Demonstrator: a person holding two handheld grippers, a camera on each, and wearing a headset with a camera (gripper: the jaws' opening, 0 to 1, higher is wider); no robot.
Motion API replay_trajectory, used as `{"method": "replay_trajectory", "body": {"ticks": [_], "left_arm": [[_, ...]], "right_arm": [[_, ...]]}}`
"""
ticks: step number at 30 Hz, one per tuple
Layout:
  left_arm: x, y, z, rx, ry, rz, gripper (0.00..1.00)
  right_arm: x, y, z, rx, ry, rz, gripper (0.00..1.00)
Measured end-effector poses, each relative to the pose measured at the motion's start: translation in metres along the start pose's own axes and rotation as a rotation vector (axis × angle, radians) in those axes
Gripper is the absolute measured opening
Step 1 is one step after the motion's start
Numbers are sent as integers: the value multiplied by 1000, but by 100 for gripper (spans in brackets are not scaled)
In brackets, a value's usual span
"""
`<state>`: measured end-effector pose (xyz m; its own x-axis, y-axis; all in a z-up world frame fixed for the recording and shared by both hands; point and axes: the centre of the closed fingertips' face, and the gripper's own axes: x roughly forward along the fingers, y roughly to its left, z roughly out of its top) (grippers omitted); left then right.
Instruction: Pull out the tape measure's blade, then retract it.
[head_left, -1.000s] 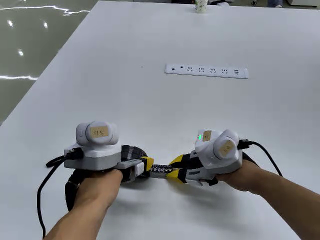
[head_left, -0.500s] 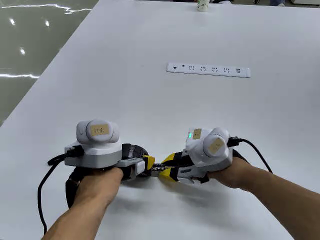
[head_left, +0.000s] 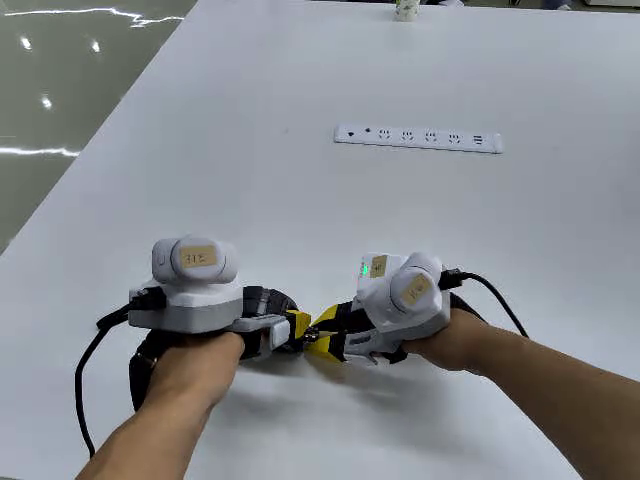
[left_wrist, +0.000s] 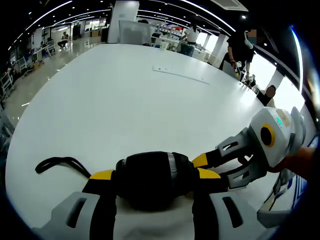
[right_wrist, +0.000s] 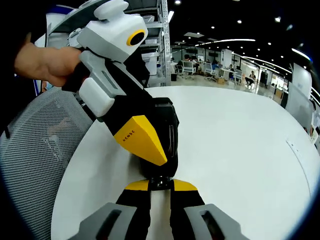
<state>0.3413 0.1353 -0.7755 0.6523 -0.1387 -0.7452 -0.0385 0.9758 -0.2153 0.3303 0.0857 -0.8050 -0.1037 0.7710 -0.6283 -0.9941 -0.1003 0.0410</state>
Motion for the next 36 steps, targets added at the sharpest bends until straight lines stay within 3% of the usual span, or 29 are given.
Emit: {"method": "replay_trajectory", "body": {"ticks": [19, 36], "left_arm": [[-2, -3, 0, -3, 6, -4, 59], [-10, 0, 3, -28, 25, -30, 60]], "right_arm": [[1, -1, 0, -42, 49, -9, 12], [-9, 1, 1, -52, 59, -25, 26]]}}
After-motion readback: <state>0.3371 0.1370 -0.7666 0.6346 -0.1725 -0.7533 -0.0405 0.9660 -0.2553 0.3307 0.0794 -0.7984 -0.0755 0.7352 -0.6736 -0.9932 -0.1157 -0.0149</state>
